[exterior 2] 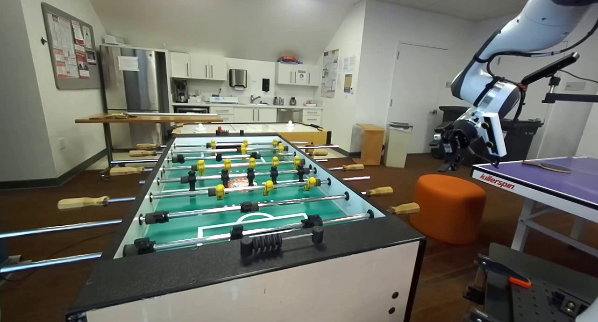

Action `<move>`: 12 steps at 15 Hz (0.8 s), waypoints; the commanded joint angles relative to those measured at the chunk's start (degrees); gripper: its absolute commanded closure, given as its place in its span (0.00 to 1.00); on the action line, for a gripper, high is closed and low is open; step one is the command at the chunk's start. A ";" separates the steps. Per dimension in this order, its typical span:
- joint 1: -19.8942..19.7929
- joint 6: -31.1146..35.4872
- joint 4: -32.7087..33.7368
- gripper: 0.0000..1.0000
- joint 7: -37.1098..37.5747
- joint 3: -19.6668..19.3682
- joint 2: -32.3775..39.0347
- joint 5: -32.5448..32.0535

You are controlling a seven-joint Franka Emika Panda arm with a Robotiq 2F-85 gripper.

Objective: Rotate the first rod forward

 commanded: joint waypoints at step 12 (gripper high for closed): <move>-22.25 -0.75 14.35 0.00 -12.07 17.23 18.75 8.94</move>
